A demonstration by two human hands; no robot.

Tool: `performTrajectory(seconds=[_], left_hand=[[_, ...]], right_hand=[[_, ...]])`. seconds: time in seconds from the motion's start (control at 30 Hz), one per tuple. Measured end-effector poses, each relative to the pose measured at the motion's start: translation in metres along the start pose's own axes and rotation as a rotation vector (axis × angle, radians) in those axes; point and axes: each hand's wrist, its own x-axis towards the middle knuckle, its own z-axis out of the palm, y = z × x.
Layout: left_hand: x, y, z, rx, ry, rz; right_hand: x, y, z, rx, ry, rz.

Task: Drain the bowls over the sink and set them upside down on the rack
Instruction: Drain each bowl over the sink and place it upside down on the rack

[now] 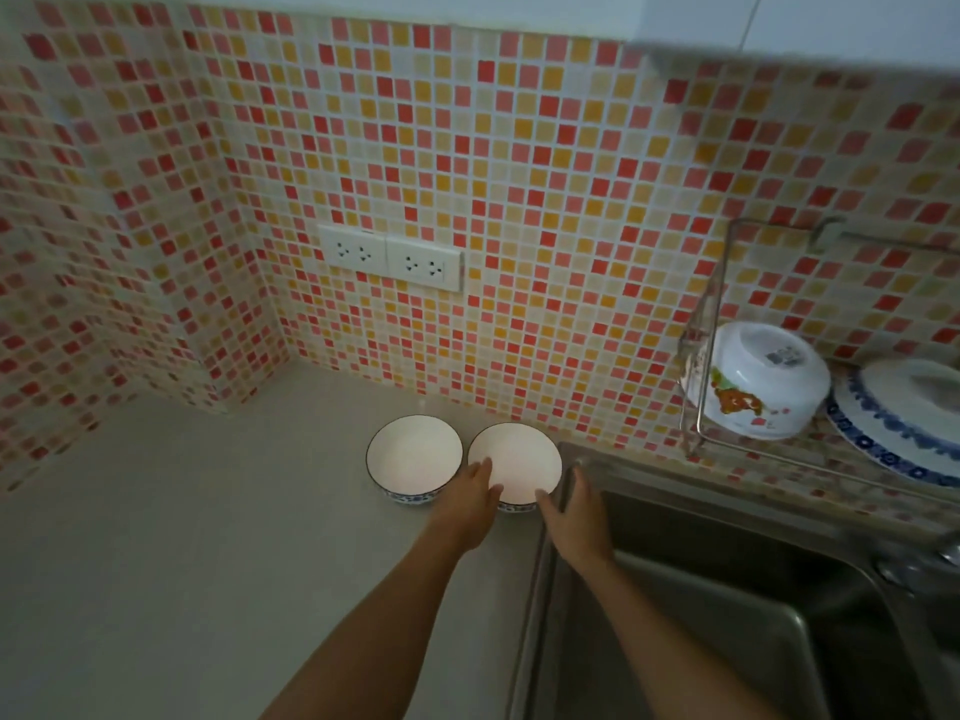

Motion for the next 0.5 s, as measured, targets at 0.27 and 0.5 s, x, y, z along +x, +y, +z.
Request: performTrajectory(seconds=[0.27,0.5], left_hand=[[0.021,-0.015,0.021,-0.035,-0.038,-0.02],[0.013,-0.004,0.025,-0.248,0.038,-0.076]], right_hand=[[0.044,-0.006,0.051,0.368,-0.226,0.501],[0.031,-0.012,0.041,0.416,-0.187,0.521]])
